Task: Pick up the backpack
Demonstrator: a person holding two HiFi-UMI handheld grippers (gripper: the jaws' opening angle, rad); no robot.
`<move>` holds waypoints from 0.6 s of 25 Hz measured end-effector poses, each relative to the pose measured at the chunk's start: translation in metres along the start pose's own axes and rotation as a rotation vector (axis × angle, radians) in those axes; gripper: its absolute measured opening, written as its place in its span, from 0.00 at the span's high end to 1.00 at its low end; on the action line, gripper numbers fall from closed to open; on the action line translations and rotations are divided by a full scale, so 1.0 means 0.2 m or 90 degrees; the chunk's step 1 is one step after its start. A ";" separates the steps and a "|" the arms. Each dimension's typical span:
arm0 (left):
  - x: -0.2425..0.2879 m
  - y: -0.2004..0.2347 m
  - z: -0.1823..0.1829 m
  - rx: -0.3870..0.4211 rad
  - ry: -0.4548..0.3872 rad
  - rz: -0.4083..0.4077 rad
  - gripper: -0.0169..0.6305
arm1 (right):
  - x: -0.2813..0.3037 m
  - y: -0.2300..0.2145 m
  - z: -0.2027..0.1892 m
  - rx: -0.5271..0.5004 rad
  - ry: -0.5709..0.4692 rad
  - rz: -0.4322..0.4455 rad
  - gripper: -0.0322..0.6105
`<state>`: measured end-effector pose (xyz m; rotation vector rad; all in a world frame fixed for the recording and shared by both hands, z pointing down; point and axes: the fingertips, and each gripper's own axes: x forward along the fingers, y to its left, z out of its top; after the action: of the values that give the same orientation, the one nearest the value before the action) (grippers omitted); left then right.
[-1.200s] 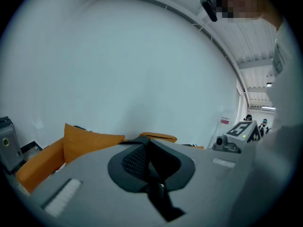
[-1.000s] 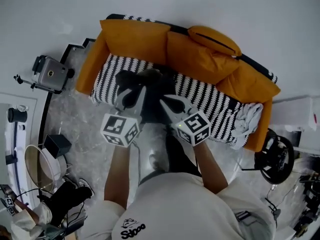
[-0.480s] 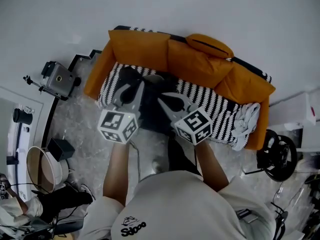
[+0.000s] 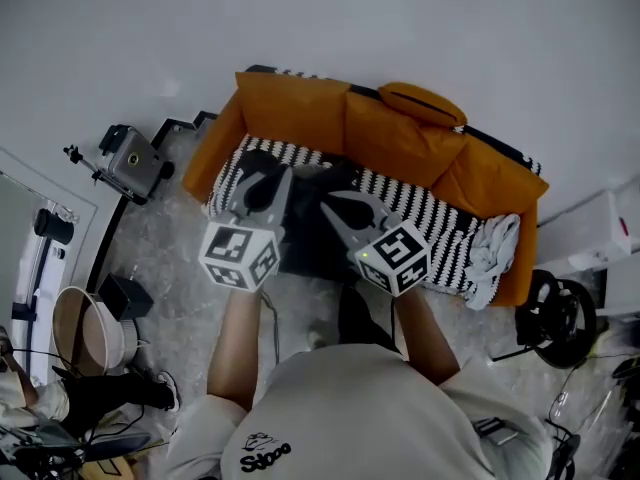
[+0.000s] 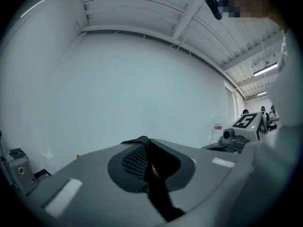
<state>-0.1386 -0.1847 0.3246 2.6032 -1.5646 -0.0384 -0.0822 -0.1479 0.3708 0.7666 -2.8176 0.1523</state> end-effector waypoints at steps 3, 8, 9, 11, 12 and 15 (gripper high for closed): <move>-0.10 -0.03 0.02 0.006 -0.007 0.004 0.95 | -0.03 0.08 0.02 -0.008 -0.007 0.007 0.91; -0.24 -0.09 0.04 0.018 -0.006 0.005 0.95 | -0.09 0.19 0.04 -0.024 0.000 0.012 0.91; -0.26 -0.10 0.04 0.020 -0.008 0.004 0.95 | -0.10 0.21 0.05 -0.030 0.000 0.013 0.91; -0.32 -0.11 0.06 0.022 -0.012 0.004 0.95 | -0.11 0.27 0.05 -0.039 -0.001 0.017 0.91; -0.34 -0.12 0.06 0.023 -0.013 0.005 0.95 | -0.12 0.29 0.06 -0.042 -0.003 0.020 0.91; -0.42 -0.13 0.09 0.028 -0.017 0.005 0.95 | -0.13 0.36 0.08 -0.048 -0.008 0.029 0.91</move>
<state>-0.1565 -0.1005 0.3022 2.6401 -1.6027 -0.0388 -0.0994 -0.0751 0.3468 0.6898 -2.8356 0.0482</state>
